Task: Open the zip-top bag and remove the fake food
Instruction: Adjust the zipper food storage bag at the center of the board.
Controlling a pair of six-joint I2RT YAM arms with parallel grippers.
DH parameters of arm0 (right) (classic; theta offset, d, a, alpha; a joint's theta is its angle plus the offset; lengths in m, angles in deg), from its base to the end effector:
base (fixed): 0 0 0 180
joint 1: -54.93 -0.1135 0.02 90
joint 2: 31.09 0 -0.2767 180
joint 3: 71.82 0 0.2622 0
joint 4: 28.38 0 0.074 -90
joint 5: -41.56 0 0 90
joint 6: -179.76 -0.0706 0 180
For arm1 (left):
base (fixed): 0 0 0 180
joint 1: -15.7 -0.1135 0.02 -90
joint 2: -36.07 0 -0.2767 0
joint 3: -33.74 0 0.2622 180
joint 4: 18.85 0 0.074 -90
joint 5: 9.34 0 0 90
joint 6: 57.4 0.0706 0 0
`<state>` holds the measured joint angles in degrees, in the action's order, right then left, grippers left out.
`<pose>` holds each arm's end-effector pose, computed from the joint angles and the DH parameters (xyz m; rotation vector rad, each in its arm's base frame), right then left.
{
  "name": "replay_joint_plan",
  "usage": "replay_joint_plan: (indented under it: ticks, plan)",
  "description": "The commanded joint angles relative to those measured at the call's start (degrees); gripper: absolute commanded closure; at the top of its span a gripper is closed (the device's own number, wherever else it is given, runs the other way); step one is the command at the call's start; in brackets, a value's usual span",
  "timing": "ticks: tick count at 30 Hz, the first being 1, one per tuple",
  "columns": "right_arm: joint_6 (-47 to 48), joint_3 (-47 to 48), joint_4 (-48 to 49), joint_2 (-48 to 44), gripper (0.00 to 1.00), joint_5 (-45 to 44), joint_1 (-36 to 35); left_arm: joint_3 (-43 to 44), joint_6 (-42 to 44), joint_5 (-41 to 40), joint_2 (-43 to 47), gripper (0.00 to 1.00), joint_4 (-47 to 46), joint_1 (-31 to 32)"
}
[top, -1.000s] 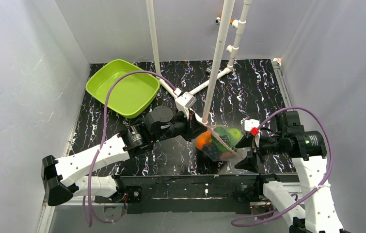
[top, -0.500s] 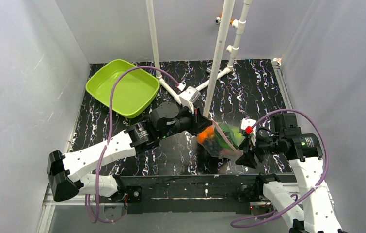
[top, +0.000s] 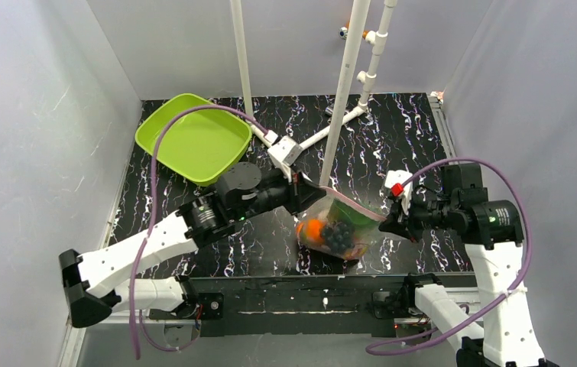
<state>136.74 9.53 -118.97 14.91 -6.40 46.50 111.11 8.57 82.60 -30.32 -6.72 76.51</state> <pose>0.1056 0.0634 0.3604 -1.3022 1.8902 0.5911 0.1496 -0.2728 0.4141 0.5699 1.6236 -1.1590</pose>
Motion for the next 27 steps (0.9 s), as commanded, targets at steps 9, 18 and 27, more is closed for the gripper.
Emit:
replay_joint_plan:
  ticks: [9,18,27]
  plan:
    - [0.74,11.24,2.38,14.38,0.99,5.63,-3.59,-6.94,2.24,9.59,10.61,0.81,2.67,-0.35]
    - [-0.53,17.56,1.96,19.34,0.99,5.84,-7.9,-5.94,5.75,5.69,15.17,0.38,6.5,-0.83]
    - [-6.28,18.57,6.17,21.68,0.99,5.16,-7.92,-3.51,12.12,6.05,18.79,0.02,10.42,-0.88]
